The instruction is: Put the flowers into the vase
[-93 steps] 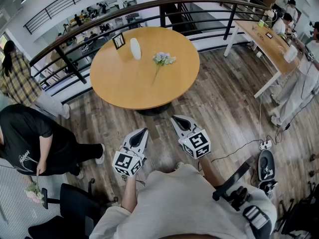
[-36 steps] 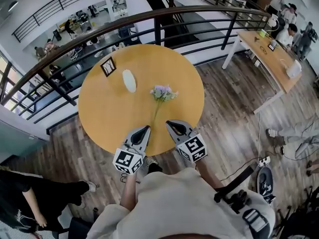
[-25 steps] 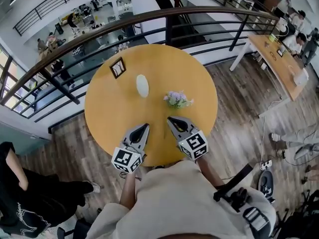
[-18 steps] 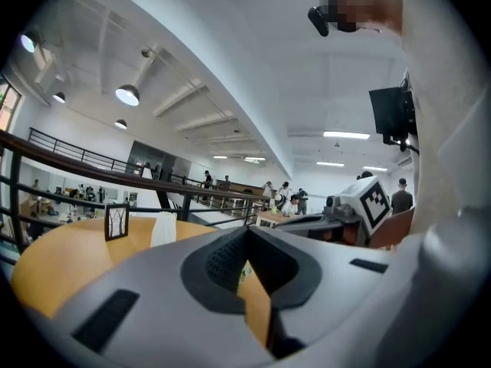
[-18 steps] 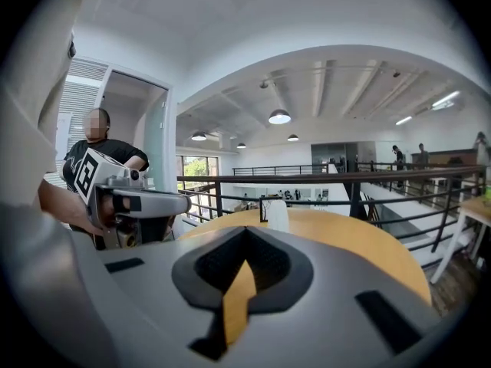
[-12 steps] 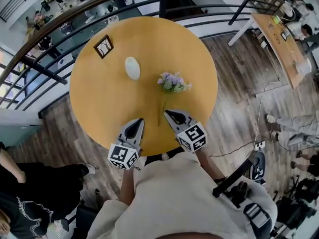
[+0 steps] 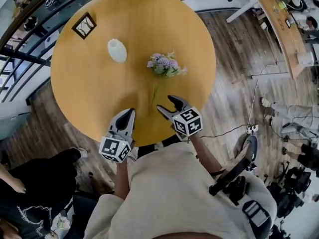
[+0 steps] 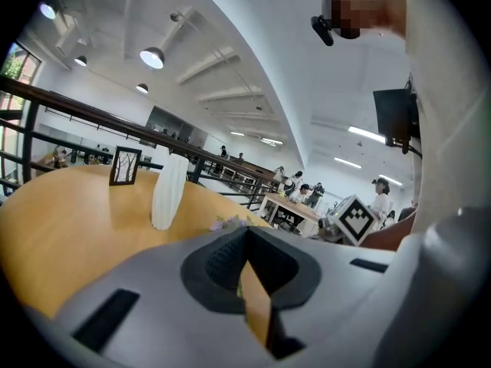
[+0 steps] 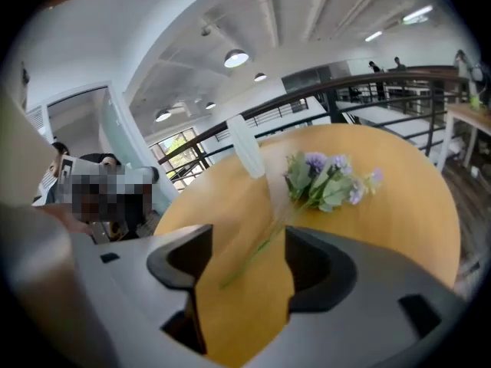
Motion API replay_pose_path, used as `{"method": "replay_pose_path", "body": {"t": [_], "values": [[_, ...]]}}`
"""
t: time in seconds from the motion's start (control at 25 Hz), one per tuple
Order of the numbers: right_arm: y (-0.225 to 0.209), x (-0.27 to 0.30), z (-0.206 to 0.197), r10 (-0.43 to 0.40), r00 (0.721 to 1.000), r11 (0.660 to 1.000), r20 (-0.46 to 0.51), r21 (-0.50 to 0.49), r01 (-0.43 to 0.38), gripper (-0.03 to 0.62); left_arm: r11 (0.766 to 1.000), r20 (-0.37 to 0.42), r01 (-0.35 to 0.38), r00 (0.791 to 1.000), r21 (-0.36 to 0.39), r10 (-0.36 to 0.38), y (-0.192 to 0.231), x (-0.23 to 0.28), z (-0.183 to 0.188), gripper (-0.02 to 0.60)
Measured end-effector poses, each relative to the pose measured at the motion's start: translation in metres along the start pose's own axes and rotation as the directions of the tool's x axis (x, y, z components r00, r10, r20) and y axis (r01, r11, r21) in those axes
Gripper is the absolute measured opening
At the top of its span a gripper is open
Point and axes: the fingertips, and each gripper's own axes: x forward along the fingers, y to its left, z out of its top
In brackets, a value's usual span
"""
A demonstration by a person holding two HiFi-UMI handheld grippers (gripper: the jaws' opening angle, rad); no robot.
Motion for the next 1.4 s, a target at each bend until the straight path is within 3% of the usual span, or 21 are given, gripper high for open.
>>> {"method": "replay_pose_path", "body": {"t": [0.04,0.12,0.4,0.64,0.68,0.76,0.88,1.0,1.12,1.24,1.32,1.4], "values": [[-0.008,0.004,-0.004,-0.007,1.0,0.999,-0.019,0.036,0.008,0.318,1.0,0.0,-0.001,1.0,0.001,0.001,0.0,0.002,0.001,0.006],[-0.023,0.013,-0.008,-0.025,0.999,0.995,-0.041,0.093,0.028,0.35,1.0,0.004,-0.005,1.0,0.003,0.005,0.002,0.006,0.006,0.006],[-0.07,0.056,0.002,-0.094,0.99,0.986,-0.106,0.131,0.108,0.35,0.998,0.007,-0.056,0.998,0.008,0.056,0.009,0.007,0.016,0.006],[-0.1,0.092,0.012,-0.186,0.966,0.971,-0.179,0.116,0.209,0.347,0.991,0.013,-0.13,0.991,-0.008,0.13,0.023,-0.006,0.021,0.006],[-0.102,0.093,0.013,-0.201,0.962,0.97,-0.184,0.1,0.221,0.305,0.99,0.014,-0.143,0.99,-0.011,0.143,0.027,-0.009,0.021,0.006],[-0.104,0.094,0.017,-0.23,0.958,0.967,-0.173,0.073,0.245,0.101,0.986,0.016,-0.165,0.986,-0.021,0.165,0.034,-0.014,0.021,0.006],[-0.102,0.094,0.025,-0.235,0.962,0.97,-0.142,0.032,0.242,0.02,0.983,0.021,-0.178,0.984,-0.033,0.179,0.044,-0.018,0.021,0.006],[-0.093,0.092,0.031,-0.211,0.971,0.977,-0.114,-0.013,0.211,0.018,0.986,0.025,-0.165,0.986,-0.029,0.166,0.044,-0.015,0.022,0.006],[-0.089,0.08,0.05,-0.214,0.977,0.977,-0.021,0.006,0.215,0.017,0.99,0.031,-0.142,0.989,-0.014,0.143,0.039,-0.011,0.025,0.006],[-0.079,0.063,0.105,-0.19,0.97,0.981,0.152,-0.02,0.195,0.018,0.991,0.049,-0.131,0.99,-0.001,0.131,0.036,-0.007,0.029,0.006],[-0.063,0.051,0.161,-0.129,0.948,0.986,0.292,-0.061,0.153,0.017,0.991,0.057,-0.132,0.99,0.006,0.131,0.034,-0.008,0.03,0.006],[-0.036,0.035,0.222,-0.035,0.904,0.989,0.425,-0.117,0.093,0.018,0.991,0.058,-0.136,0.989,0.008,0.135,0.031,-0.012,0.029,0.006]]}}
